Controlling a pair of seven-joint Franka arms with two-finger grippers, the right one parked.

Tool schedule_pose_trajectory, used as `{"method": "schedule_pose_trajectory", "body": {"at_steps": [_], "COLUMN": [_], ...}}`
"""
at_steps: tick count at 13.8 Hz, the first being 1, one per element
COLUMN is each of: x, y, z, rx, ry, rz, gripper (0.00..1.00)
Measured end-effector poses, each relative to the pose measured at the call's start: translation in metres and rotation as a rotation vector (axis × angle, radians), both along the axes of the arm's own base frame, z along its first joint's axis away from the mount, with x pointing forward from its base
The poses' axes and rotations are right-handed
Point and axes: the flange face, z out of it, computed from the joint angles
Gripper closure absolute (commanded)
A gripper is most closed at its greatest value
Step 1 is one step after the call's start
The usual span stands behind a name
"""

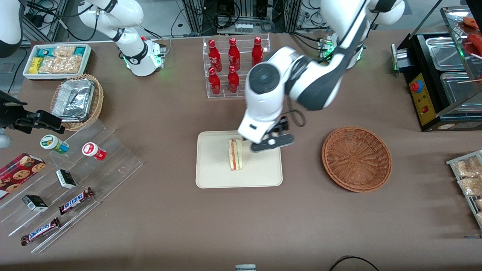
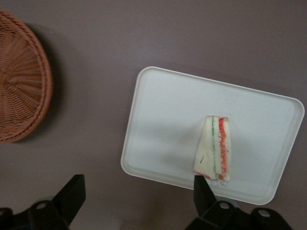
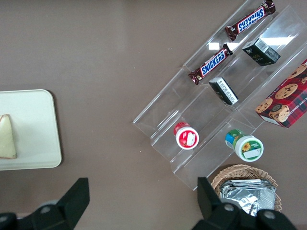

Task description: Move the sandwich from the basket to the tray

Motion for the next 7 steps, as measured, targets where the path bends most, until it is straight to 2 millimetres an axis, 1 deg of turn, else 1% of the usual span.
{"method": "schedule_pose_trajectory", "body": {"at_steps": [1,3,7], "x": [0.005,0.012,0.008], "y": [0.022,0.067,0.161], "z": [0.016,0.041,0.078], "rx": [0.007,0.008,0.024], "ry": [0.002,0.0,0.045], "rz": [0.03,0.052,-0.019], "gripper": [0.01,0.01,0.01]}}
